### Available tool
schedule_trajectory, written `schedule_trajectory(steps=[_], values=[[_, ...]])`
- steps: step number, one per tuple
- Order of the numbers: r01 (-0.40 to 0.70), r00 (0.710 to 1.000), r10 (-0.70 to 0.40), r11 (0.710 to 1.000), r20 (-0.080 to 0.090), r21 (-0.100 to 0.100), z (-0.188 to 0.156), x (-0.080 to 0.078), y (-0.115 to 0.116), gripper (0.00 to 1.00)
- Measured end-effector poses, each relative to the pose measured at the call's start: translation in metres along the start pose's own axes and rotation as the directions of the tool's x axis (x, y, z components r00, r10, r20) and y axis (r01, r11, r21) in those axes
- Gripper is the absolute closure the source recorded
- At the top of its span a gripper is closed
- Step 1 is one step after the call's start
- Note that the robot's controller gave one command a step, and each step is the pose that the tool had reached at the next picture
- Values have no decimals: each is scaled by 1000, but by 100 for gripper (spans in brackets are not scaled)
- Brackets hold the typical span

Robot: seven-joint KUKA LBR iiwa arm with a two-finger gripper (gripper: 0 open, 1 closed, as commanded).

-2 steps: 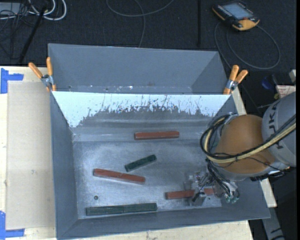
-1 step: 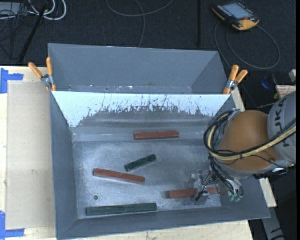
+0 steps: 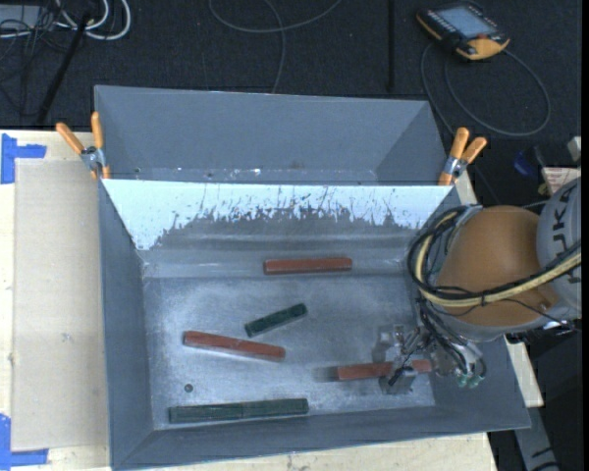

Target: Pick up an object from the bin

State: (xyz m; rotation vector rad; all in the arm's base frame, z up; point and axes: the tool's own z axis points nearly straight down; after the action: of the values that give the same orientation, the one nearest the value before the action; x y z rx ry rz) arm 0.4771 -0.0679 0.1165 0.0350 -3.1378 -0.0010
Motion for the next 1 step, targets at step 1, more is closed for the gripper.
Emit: schedule_trajectory(steps=[1], values=[[1,1000,-1,1000,5,1,-15,-1,0,100]])
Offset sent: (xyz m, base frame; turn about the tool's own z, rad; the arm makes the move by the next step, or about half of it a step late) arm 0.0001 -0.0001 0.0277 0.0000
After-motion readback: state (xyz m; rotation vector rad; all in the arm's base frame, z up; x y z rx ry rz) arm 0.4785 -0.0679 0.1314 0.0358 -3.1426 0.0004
